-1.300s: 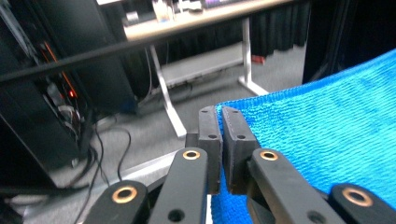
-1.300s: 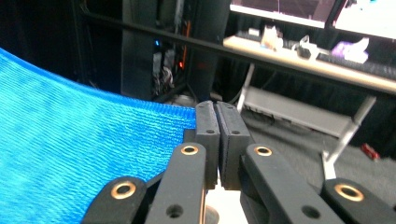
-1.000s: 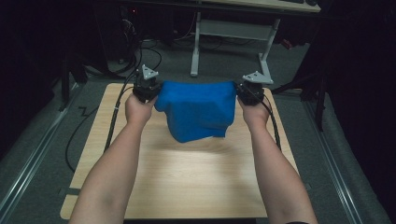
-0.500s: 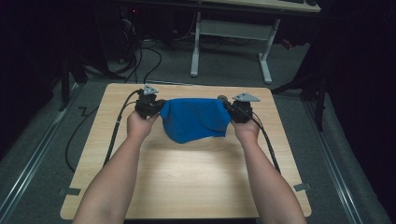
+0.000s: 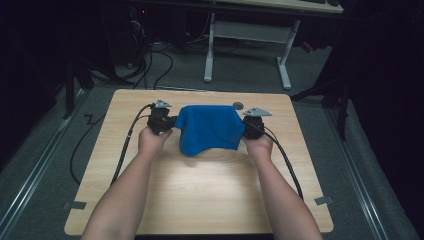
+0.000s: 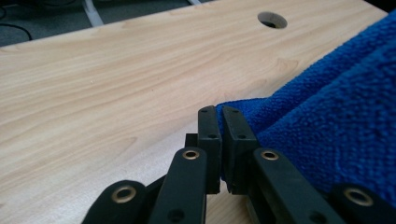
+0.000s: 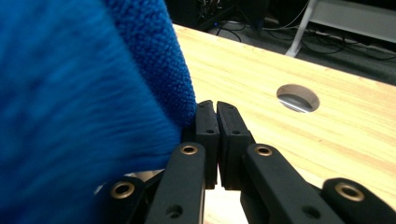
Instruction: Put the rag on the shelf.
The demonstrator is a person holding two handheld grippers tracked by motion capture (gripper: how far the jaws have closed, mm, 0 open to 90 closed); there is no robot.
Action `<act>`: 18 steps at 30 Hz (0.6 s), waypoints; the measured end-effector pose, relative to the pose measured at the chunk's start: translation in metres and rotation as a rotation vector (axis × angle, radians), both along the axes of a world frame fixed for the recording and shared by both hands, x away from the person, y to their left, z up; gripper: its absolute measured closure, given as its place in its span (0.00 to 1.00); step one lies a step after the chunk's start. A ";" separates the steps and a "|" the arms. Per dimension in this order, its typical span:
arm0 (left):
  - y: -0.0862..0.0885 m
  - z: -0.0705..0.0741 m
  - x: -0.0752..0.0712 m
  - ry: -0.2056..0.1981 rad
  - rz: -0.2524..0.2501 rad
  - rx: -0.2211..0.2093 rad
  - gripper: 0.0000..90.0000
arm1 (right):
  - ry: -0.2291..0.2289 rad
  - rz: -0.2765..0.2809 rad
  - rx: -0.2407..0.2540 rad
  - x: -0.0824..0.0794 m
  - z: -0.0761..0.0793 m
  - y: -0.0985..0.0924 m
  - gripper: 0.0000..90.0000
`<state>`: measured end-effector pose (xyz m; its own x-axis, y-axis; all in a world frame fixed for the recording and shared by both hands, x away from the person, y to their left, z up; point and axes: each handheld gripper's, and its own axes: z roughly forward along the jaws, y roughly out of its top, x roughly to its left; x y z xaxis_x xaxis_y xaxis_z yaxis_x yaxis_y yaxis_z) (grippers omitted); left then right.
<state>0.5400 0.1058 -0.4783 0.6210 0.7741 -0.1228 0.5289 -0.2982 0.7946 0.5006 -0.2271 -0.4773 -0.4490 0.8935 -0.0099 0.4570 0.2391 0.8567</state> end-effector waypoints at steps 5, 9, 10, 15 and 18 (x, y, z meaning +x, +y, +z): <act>-0.001 -0.007 -0.001 0.018 -0.009 -0.003 0.97 | 0.011 -0.004 0.023 0.000 -0.006 -0.001 0.99; -0.001 -0.013 -0.003 0.029 -0.009 0.002 0.97 | 0.031 -0.014 0.041 0.001 -0.010 -0.005 0.99; 0.000 -0.014 -0.003 0.032 -0.009 0.003 0.97 | 0.035 -0.013 0.038 0.002 -0.012 -0.006 0.99; 0.000 -0.014 -0.005 0.032 -0.012 0.006 0.96 | 0.056 -0.014 0.032 0.003 -0.018 -0.006 0.98; -0.001 -0.013 -0.006 0.031 -0.015 0.008 0.93 | 0.072 -0.007 0.042 0.005 -0.019 -0.005 0.98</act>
